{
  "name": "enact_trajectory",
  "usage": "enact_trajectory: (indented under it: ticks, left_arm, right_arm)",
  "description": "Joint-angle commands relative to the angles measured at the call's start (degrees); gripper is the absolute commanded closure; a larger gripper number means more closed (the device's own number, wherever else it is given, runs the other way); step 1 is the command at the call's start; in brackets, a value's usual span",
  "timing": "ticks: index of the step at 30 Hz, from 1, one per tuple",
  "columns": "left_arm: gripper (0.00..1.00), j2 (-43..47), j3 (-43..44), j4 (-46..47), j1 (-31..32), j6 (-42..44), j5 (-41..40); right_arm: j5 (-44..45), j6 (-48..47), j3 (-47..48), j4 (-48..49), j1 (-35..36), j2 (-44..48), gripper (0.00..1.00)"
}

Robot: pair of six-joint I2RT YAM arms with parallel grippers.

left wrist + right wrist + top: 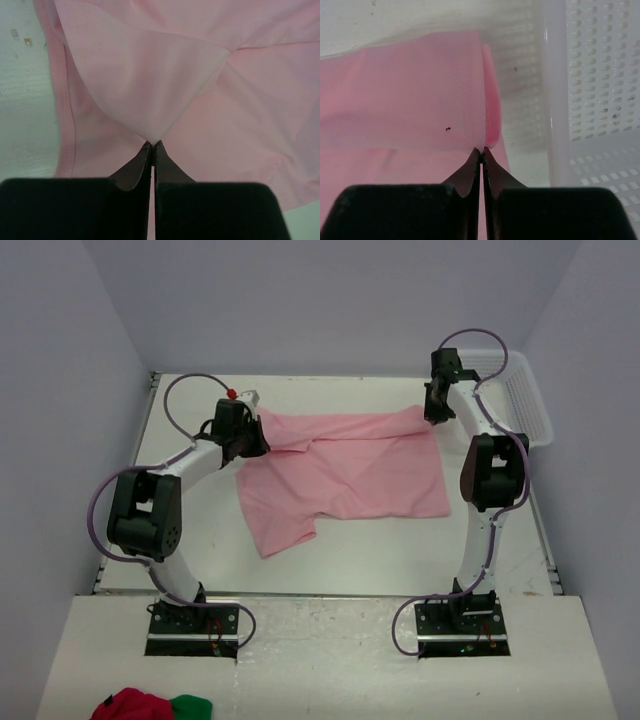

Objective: Fold and stack the t-shirts
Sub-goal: Fold the flattened tshirt in 1/3 of the way

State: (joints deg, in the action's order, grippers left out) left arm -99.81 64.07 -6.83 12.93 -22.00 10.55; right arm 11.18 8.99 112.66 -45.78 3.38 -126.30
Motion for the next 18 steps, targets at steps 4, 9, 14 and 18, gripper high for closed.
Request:
enact_trajectory:
  ticks: [4,9,14,18]
  left_arm:
    - [1.00,2.4,-0.7,-1.2,0.6,-1.2,-3.0]
    - [0.97,0.1,0.5,-4.1,0.9,-2.4,-3.8]
    - [0.80,-0.9,-2.1,-6.4,2.2,-5.9,-5.7]
    - [0.56,-0.6,-4.6,-6.1,2.9,-7.7,-3.7]
  right_arm:
    - [2.6,0.9,-0.1,-0.4,0.4,2.3,1.00]
    - [3.1,0.7,1.2,-1.6,0.3,1.3,1.00]
    - [3.1,1.3,0.0,-1.5,0.3,0.8,1.00]
    - [2.6,1.2,0.2,-2.1,0.3,0.1,1.00]
